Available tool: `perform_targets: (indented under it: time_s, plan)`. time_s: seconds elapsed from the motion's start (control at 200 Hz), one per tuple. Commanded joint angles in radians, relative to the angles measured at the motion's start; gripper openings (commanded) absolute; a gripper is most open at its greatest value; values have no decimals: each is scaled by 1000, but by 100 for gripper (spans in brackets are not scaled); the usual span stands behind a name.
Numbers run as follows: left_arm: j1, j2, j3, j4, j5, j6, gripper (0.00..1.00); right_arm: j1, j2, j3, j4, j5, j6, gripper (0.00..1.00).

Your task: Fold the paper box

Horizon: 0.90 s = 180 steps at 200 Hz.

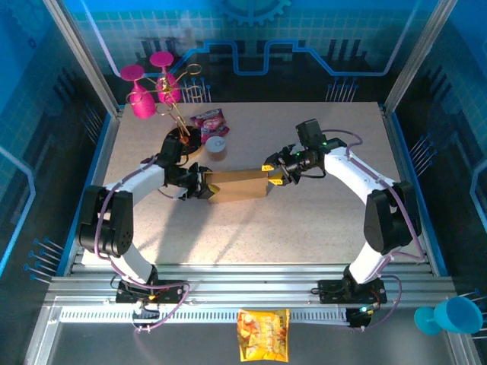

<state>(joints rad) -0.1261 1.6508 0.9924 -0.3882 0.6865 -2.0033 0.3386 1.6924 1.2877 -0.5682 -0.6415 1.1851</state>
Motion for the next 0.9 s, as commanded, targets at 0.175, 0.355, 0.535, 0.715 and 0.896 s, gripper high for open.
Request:
perform_targets:
  time_s: [0.175,0.355,0.535,0.715,0.896]
  plan:
    - [17,32,16,-63,-132,-172,0,-14,8,-27,-52,-9,58,45]
    - [18,32,17,-66,-135,-170,0,-23,5,-19,-97,-15,51,45]
    - [17,32,22,-75,-139,-166,0,-26,-1,-10,-131,-3,31,46]
    - [16,33,31,-81,-141,-161,0,-27,0,-42,-44,-4,94,50]
    - [15,32,29,-81,-142,-153,0,-11,-2,-61,115,8,247,53]
